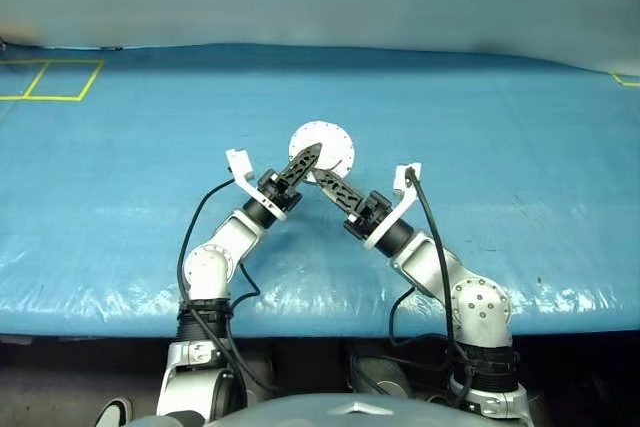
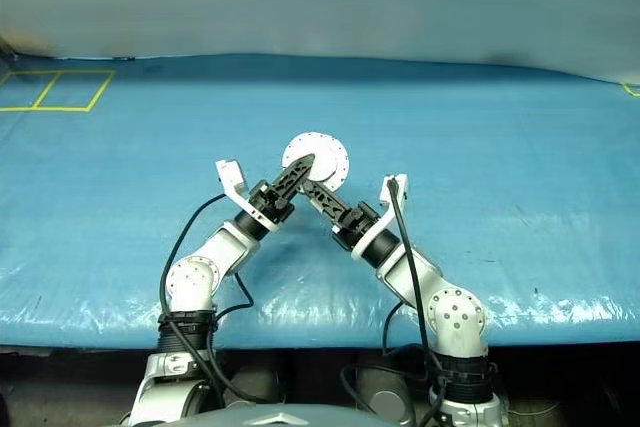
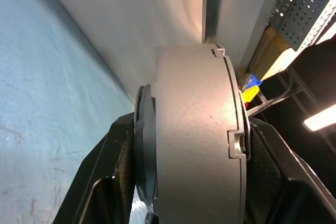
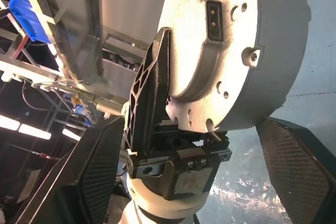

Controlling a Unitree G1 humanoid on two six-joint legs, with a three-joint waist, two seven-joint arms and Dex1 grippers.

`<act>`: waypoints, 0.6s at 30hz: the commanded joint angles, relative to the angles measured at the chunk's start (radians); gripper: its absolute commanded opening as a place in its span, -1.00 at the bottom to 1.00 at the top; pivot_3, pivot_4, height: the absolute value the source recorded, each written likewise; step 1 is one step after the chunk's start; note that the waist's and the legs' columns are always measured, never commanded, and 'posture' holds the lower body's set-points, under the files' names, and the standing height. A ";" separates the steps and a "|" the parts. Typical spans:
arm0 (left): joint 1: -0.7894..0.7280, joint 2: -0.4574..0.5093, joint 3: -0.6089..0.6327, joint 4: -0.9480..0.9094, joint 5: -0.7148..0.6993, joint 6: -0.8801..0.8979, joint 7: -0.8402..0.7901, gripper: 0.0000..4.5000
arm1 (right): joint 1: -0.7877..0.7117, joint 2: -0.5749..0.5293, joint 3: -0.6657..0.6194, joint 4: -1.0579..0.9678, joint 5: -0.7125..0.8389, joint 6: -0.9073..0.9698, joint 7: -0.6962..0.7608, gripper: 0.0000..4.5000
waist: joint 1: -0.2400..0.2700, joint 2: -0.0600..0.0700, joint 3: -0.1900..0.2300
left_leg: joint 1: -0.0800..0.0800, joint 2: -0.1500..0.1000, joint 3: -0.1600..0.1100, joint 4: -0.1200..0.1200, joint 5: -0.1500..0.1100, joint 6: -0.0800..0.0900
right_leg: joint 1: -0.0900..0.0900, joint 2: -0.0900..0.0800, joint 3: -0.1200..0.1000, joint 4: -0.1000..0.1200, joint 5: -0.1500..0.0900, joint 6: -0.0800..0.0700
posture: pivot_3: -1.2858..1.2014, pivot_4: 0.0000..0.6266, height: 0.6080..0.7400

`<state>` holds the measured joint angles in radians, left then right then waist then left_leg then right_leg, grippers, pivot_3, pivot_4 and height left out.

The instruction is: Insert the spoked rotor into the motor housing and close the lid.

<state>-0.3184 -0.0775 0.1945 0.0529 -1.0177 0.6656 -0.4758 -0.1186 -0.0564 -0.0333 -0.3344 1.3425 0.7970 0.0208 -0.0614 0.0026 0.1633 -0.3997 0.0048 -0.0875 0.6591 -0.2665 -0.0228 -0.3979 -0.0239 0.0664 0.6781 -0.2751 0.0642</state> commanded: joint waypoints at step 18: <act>-0.084 0.204 0.160 0.131 0.290 -0.276 0.132 0.06 | -0.004 -0.120 0.041 -0.078 -0.431 -0.098 0.021 0.86 | 0.013 -0.001 0.000 | 0.000 0.000 0.000 0.000 0.001 -0.002 | 0.000 0.000 0.000 0.000 0.000 0.000 | 0.03 -0.52 1.00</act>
<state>-0.3664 0.1200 0.3546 0.1912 -0.7359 0.4081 -0.3307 -0.1183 -0.1859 0.0042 -0.3935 0.9232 0.7221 0.0239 -0.0481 0.0018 0.1636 -0.4000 0.0043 -0.0878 0.6596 -0.2656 -0.0243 -0.3980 -0.0243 0.0660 0.6779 -0.2749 0.0646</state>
